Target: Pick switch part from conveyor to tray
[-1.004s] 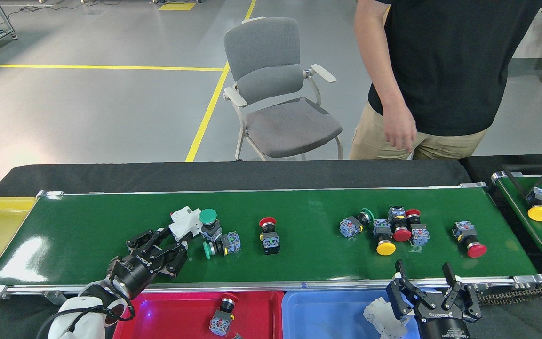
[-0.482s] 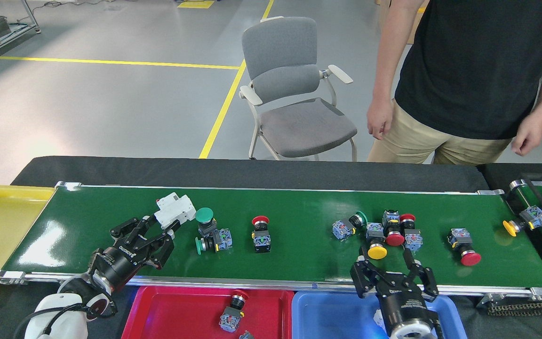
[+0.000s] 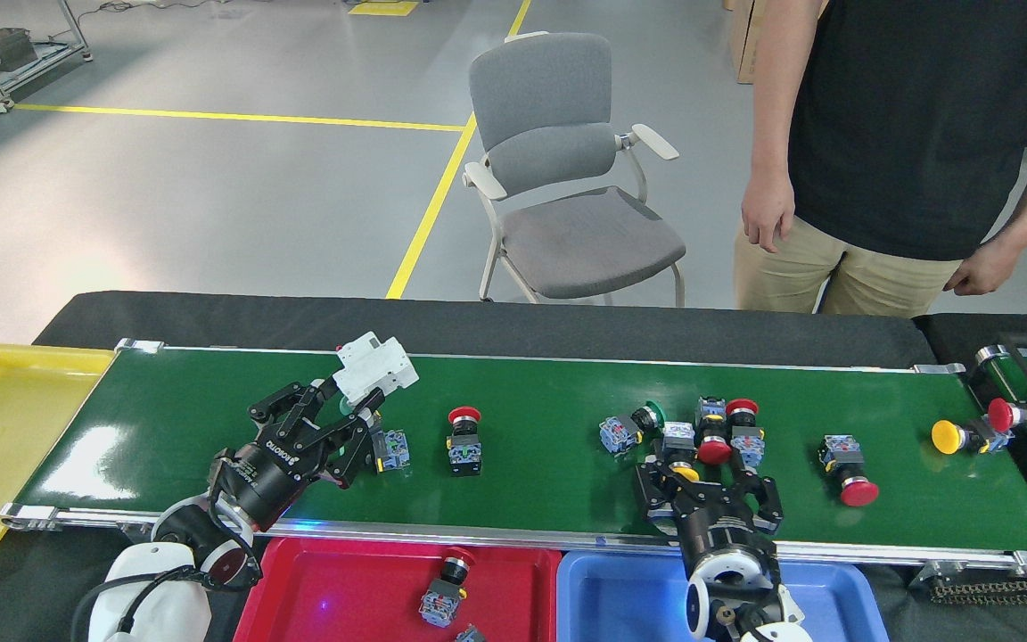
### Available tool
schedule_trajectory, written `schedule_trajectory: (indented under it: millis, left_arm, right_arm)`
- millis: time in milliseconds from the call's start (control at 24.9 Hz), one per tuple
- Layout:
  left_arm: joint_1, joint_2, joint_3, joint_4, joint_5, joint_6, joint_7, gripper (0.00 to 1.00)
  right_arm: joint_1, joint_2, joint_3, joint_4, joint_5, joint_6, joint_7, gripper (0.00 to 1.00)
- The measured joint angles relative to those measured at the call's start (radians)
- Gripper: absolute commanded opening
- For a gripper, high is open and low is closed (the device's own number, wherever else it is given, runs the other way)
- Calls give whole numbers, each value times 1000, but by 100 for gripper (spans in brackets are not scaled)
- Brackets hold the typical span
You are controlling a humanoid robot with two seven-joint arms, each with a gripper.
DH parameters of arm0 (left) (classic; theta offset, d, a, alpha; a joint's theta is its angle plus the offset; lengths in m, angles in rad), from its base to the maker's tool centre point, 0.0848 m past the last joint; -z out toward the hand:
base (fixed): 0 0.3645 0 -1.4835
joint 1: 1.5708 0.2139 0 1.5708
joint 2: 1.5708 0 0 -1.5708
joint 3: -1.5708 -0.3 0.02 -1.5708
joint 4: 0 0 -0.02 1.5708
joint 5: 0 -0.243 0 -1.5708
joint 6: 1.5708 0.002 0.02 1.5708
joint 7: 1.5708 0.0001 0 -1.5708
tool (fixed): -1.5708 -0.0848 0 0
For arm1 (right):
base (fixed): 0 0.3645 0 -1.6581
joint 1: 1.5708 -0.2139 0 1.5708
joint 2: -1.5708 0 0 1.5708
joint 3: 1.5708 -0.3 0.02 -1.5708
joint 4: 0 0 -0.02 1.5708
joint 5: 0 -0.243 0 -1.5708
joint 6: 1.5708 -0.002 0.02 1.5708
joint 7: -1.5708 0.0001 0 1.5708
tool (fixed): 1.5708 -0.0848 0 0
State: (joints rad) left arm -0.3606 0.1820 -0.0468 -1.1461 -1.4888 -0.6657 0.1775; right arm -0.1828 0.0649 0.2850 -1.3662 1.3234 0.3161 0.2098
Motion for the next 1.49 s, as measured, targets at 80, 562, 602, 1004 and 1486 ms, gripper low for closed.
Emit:
schedule_trajectory:
  millis: [80,562,602,1004,1486]
  left_arm:
    - [7,1,1,0,1,-3,0,0]
    - [12,8,14,0,3,-6,0,0]
    - [12,10,18,0,3,-6,0,0]
    - [13,14,49,-7,3,-33,0,1]
    - [50,14,42,-57,1,-34,-2,1]
  right_arm:
    - [-2,-16,6,3,-1,-27,5,15]
    - [79,-48,7,-155,-18,-188,8,15]
    - [107,-64,6,-188,-33,-218,8,16]
    - [268,-62,36,-374,-63,-581,25,99]
    - [226,0,-180,-372,-65,-620,42,99]
